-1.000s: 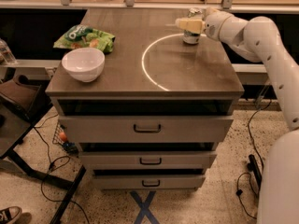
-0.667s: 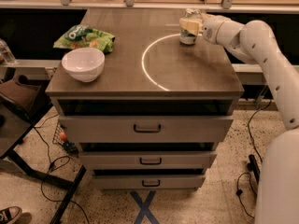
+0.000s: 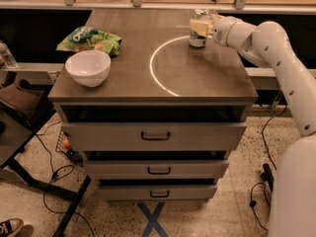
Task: Move 7up can near white bowl
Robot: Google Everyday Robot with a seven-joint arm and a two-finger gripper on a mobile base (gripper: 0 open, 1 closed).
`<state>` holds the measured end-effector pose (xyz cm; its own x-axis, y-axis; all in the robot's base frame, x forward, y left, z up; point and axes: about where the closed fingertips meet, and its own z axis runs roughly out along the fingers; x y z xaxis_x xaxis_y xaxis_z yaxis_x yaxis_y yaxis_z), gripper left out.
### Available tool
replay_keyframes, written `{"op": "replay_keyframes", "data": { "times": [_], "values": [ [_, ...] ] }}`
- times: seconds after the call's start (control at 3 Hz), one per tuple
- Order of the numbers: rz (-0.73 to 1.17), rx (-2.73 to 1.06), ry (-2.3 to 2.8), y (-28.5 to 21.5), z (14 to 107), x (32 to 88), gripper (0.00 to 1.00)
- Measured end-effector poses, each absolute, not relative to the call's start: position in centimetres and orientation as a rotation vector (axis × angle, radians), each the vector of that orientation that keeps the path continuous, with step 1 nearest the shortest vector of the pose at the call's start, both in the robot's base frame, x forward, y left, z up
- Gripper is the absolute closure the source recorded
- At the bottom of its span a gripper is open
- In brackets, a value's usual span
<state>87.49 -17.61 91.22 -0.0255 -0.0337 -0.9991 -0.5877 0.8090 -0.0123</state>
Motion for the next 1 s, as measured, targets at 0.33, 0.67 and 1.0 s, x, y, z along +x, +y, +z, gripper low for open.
{"op": "replay_keyframes", "data": {
  "times": [0.33,0.67,1.0],
  "values": [
    [0.478,-0.515,1.549,-17.4,91.2,87.5,1.0],
    [0.472,-0.523,1.529,-17.6,94.2,85.4,1.0],
    [0.467,-0.547,1.488,-17.5,97.5,81.6,1.0]
  ]
}}
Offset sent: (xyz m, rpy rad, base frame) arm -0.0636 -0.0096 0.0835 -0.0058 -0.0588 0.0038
